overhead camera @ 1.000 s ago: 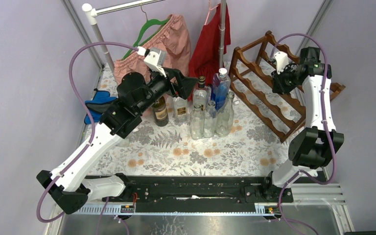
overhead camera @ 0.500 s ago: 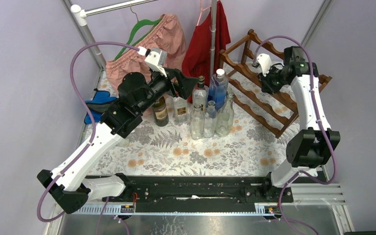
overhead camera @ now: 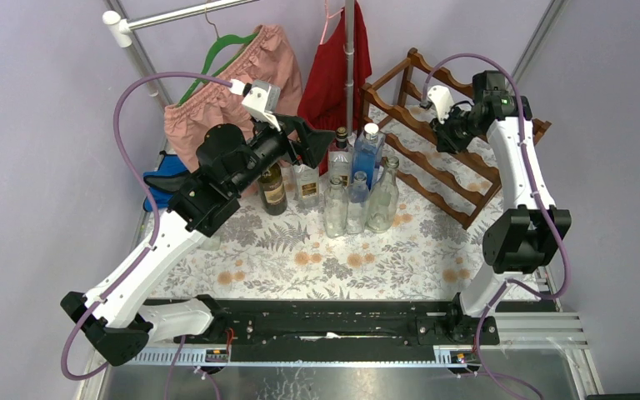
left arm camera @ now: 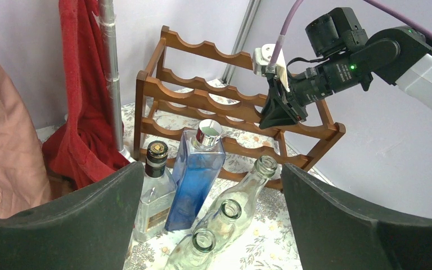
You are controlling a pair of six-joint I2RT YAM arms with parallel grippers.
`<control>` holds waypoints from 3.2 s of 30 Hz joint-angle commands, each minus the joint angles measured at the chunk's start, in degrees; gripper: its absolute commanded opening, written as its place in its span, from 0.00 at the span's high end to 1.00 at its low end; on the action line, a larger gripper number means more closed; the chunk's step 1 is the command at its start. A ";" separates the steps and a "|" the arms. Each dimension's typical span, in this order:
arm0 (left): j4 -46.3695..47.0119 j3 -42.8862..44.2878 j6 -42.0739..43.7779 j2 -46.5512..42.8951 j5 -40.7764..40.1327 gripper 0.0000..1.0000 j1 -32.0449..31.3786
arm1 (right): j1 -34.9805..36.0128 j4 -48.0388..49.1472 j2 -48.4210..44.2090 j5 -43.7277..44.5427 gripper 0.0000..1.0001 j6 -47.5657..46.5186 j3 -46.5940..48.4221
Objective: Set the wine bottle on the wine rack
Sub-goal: Adjust the wine rack at the center of the board, then pick up the wine bottle from the center of the board.
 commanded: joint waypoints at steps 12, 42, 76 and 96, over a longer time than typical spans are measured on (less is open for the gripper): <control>2.58 -0.64 1.56 -1.82 -1.94 0.01 -0.31 | -3.29 -7.04 5.99 -5.07 0.89 -11.73 10.69; 4.88 2.77 -1.58 0.87 4.37 0.01 -0.31 | -3.82 -11.29 7.52 -6.49 0.35 2.30 29.31; -35.92 48.17 0.55 44.64 -11.07 0.26 -16.39 | -9.32 8.36 -41.48 -16.16 0.02 31.48 -28.39; -38.70 53.26 4.06 53.13 -13.50 0.46 -15.65 | -9.79 10.55 -40.43 -17.83 0.03 32.34 -30.97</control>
